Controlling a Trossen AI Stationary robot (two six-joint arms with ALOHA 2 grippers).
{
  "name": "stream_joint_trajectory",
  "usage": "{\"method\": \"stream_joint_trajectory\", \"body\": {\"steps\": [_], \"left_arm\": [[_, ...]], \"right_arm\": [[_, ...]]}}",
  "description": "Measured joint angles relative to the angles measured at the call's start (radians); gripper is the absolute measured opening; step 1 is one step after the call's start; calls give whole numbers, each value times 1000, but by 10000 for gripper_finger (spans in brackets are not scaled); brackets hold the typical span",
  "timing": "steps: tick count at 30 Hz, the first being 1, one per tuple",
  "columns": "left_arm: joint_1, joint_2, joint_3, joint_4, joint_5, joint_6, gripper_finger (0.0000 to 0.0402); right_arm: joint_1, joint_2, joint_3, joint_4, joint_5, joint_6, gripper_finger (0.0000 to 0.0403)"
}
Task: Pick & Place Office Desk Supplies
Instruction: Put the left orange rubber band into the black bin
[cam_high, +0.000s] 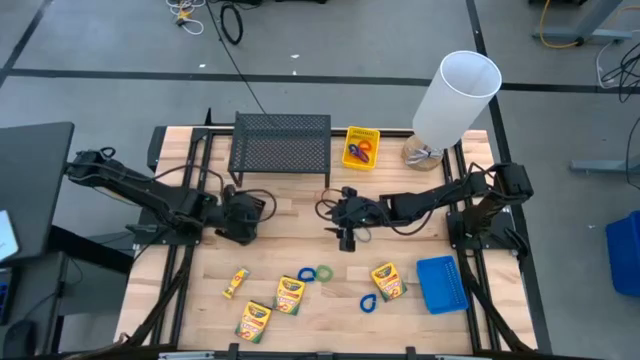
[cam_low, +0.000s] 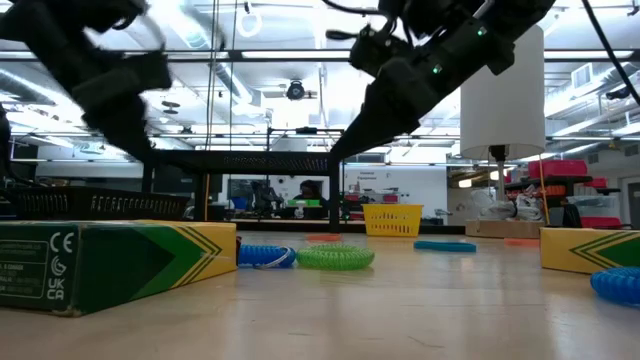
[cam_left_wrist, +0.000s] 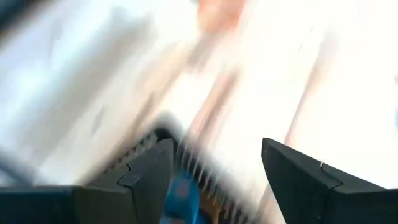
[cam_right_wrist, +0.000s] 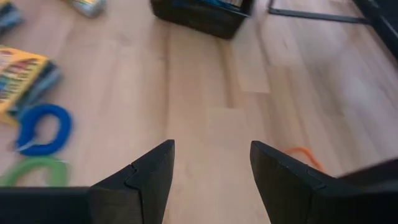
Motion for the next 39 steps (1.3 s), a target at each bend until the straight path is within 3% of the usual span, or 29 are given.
{"method": "stream_joint_trajectory", "body": {"steps": [9,18,28,39], "left_arm": [[-25,16,0,650,-35,500,254],[-29,167,0,1000,23,734,254],[-24,242,-1,1068,16,791,254],[-26,241,0,1010,-18,773,254]], "right_arm": [[-69,5,0,-48,1,-20,221],[-138,45,-1,-32,-21,-65,221],[-183,169,84,-20,-42,-125,221],[-184,291,254,-195,-23,-189,221]]}}
